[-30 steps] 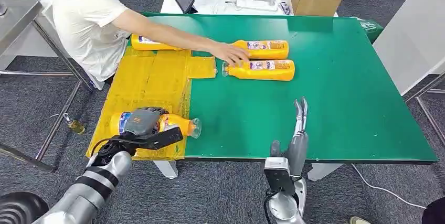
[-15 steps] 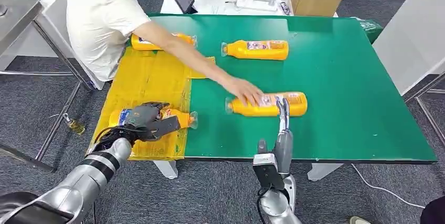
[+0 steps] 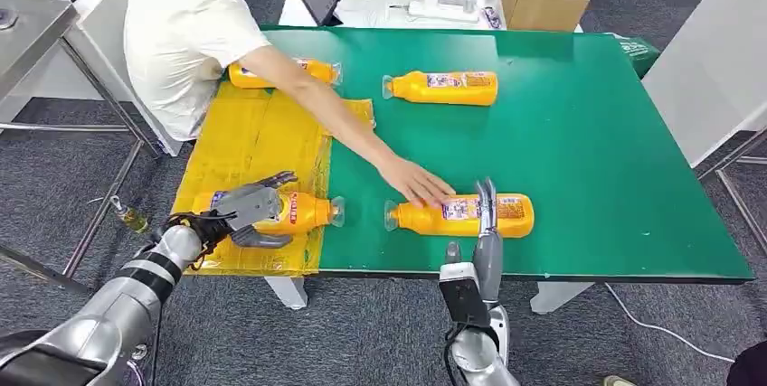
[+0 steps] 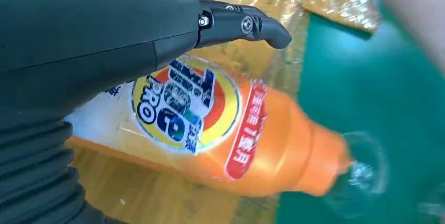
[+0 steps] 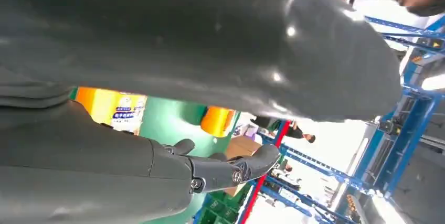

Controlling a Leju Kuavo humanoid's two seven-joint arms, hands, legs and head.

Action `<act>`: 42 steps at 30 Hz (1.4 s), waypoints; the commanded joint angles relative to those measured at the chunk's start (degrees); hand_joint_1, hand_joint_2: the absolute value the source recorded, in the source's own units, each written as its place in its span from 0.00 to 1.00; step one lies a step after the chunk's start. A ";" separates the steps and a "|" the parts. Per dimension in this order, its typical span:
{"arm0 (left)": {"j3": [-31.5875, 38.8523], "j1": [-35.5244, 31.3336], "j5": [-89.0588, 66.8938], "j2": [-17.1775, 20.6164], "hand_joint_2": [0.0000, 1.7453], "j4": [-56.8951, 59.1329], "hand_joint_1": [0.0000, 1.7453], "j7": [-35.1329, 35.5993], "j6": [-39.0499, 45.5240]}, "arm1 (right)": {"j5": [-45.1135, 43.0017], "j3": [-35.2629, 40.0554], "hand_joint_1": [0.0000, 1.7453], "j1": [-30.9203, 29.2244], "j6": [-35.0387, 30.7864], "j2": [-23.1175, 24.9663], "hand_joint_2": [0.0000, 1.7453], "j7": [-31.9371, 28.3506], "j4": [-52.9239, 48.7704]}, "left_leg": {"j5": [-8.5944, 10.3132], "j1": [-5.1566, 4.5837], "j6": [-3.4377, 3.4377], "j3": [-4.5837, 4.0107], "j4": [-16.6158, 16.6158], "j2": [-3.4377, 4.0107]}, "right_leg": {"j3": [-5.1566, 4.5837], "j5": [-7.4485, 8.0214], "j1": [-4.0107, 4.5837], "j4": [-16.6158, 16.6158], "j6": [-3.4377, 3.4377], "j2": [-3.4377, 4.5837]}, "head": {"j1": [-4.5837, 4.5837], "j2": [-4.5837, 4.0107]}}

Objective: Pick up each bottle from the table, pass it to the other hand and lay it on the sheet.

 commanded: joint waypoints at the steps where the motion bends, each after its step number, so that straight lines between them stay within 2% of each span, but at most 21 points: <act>1: 7.49 18.06 13.45 -1.90 0.00 -32.08 0.00 -6.25 9.07 | 6.46 -4.13 0.00 1.01 0.06 -0.50 0.00 -0.02 1.59 | -0.12 -0.04 0.14 0.32 -0.14 0.19 | 0.29 -0.06 0.01 -0.18 -0.13 0.09 | 0.02 0.00; 2: 7.76 19.69 13.77 -2.17 1.00 -34.77 0.00 -6.47 10.42 | 7.32 -4.90 0.00 1.49 0.06 -0.38 0.00 -0.02 1.18 | -0.16 -0.05 0.16 0.38 -0.15 0.23 | 0.34 -0.08 0.01 -0.18 -0.17 0.10 | -0.02 0.00; 3: 7.85 21.19 13.52 -2.27 1.00 -37.43 0.00 -7.13 12.19 | 7.95 -5.49 0.00 1.91 0.06 -0.31 0.00 -0.02 0.75 | -0.12 -0.04 0.11 0.17 -0.07 0.13 | 0.12 -0.07 0.00 -0.11 -0.09 0.03 | 0.00 0.00; 4: 8.72 24.52 11.71 -3.76 1.00 -43.47 0.00 -9.45 19.86 | 13.42 -8.15 0.00 2.71 0.06 0.17 0.00 -0.02 0.25 | -0.19 -0.05 0.15 0.25 -0.05 0.12 | 0.18 -0.15 0.01 -0.11 -0.13 -0.03 | 0.00 0.00; 5: 9.10 25.39 10.16 -4.89 1.00 -45.12 0.00 -10.99 24.10 | 17.54 -9.59 0.00 2.84 0.06 0.53 0.00 -0.02 0.53 | -0.10 -0.03 0.09 0.06 -0.03 0.10 | -0.01 -0.08 0.00 -0.10 -0.07 -0.01 | 0.07 0.00; 8: 8.07 26.04 9.23 -5.65 1.00 -46.50 0.00 -10.28 25.02 | 17.64 -9.75 0.00 2.72 0.06 0.51 0.00 -0.02 0.69 | -0.25 -0.03 0.12 0.16 0.00 0.15 | 0.10 -0.18 0.02 -0.07 -0.13 0.01 | 0.00 0.00; 9: 8.07 26.04 9.23 -5.65 1.00 -46.50 0.00 -10.28 25.02 | 17.64 -9.75 0.00 2.72 0.06 0.51 0.00 -0.02 0.69 | -0.23 -0.03 0.03 -0.01 0.02 0.16 | -0.12 -0.11 0.01 -0.03 -0.10 0.04 | -0.02 0.00; 10: 8.05 26.42 8.69 -6.64 1.00 -47.01 0.00 -12.28 29.15 | 34.54 -17.84 0.00 2.26 0.06 3.05 1.00 -0.02 3.42 | -0.28 -0.02 0.03 0.05 0.03 0.12 | -0.06 -0.15 0.03 -0.05 -0.12 -0.02 | 0.02 0.00; 11: 7.92 26.86 8.15 -7.33 1.00 -47.47 0.00 -13.32 31.03 | 39.37 -20.46 0.00 1.82 0.06 3.68 1.00 0.41 4.41 | -0.32 -0.01 0.06 0.12 0.03 0.09 | 0.06 -0.20 0.06 -0.05 -0.18 -0.07 | 0.02 0.00; 12: 7.20 27.87 6.14 -8.32 1.00 -48.11 0.00 -14.20 34.78 | 47.82 -24.77 0.00 0.62 0.06 3.80 1.00 2.50 5.97 | -0.20 -0.03 0.03 -0.06 -0.01 -0.03 | -0.11 -0.15 0.01 -0.06 -0.12 -0.13 | 0.00 0.00; 13: 5.84 28.63 4.04 -9.13 1.00 -48.41 0.00 -15.13 39.13 | 54.45 -27.32 0.00 -1.21 0.06 2.51 1.00 5.09 8.14 | -0.23 -0.02 0.04 0.01 -0.01 0.05 | -0.05 -0.15 0.03 -0.07 -0.15 -0.06 | 0.00 0.00; 16: 2.93 30.15 6.87 -10.59 1.00 -48.59 0.00 -15.20 40.57 | 65.24 -27.94 0.00 -6.37 0.06 -3.84 1.00 16.94 16.05 | -0.24 -0.04 0.13 0.17 -0.09 0.11 | 0.10 -0.07 0.03 -0.25 -0.13 -0.04 | -0.04 0.00; 17: 2.19 30.25 6.85 -10.46 1.00 -48.40 0.00 -15.22 40.56 | 66.44 -27.57 0.00 -7.37 0.06 -5.10 1.00 18.66 17.64 | -0.22 -0.05 0.06 0.03 -0.05 0.04 | -0.05 -0.07 0.00 -0.16 -0.09 -0.07 | 0.00 0.00; 18: 1.69 30.36 6.74 -10.44 1.00 -48.18 0.00 -15.40 40.80 | 65.45 -27.30 0.00 -8.28 0.06 -6.06 1.00 18.40 18.71 | -0.22 -0.03 0.13 0.11 -0.08 0.02 | 0.09 -0.06 0.03 -0.26 -0.09 -0.12 | 0.00 0.00; 20: 0.28 30.46 8.92 -10.12 1.00 -47.71 0.00 -15.67 40.22 | 67.91 -25.54 0.00 -10.98 0.06 -8.65 1.00 23.32 22.96 | -0.13 -0.08 0.18 0.02 -0.07 -0.09 | 0.05 -0.06 -0.02 -0.23 -0.05 -0.18 | 0.04 0.00; 22: -0.60 30.63 10.24 -10.01 1.00 -47.64 0.00 -15.76 39.09 | 67.90 -24.56 0.00 -12.98 0.06 -9.77 1.00 24.99 26.25 | -0.13 -0.13 0.18 -0.03 -0.03 0.07 | -0.03 -0.01 -0.07 -0.17 -0.04 0.00 | 0.02 0.00; 42: -3.11 28.55 12.61 -9.84 1.00 -47.20 0.00 -14.82 36.10 | 65.68 -20.02 0.00 -19.87 0.06 -10.13 1.00 27.06 37.80 | -0.13 -0.10 0.17 -0.03 0.01 0.12 | -0.07 0.00 -0.06 -0.11 -0.07 0.01 | 0.00 0.00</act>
